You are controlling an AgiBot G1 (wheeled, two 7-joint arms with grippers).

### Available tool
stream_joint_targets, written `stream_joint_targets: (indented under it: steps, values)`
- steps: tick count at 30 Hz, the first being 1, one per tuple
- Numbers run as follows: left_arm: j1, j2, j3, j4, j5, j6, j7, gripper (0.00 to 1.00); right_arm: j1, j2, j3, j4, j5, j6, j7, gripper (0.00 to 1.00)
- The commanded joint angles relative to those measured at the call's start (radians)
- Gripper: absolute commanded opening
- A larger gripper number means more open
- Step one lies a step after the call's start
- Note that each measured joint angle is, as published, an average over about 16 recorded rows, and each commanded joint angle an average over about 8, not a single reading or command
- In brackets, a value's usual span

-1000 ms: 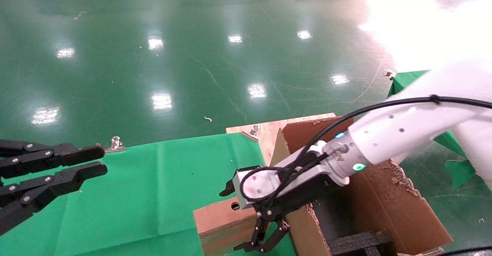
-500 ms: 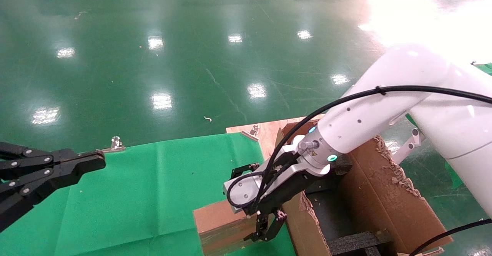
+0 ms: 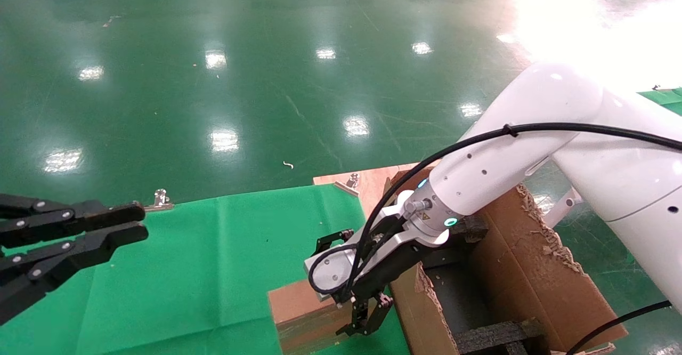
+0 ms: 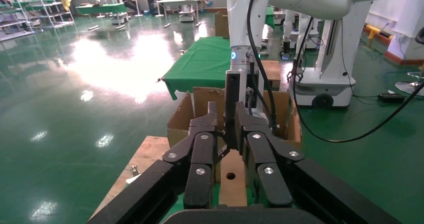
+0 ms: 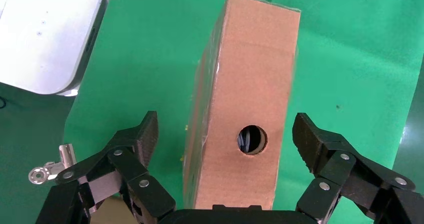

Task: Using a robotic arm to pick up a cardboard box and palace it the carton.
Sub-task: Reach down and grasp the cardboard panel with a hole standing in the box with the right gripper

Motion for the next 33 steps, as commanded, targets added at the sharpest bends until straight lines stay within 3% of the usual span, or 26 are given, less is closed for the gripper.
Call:
stream_joint_targets:
  steps: [1,33]
  values:
    - [0.000,0.000,0.000,0.000,0.000,0.000,0.000,1.00,-0.001,0.000,0.000,0.000,0.001,0.001,0.000,0.00]
    - [0.000,0.000,0.000,0.000,0.000,0.000,0.000,1.00,0.004,0.010,0.009,-0.003,0.009,-0.005,0.000,0.00]
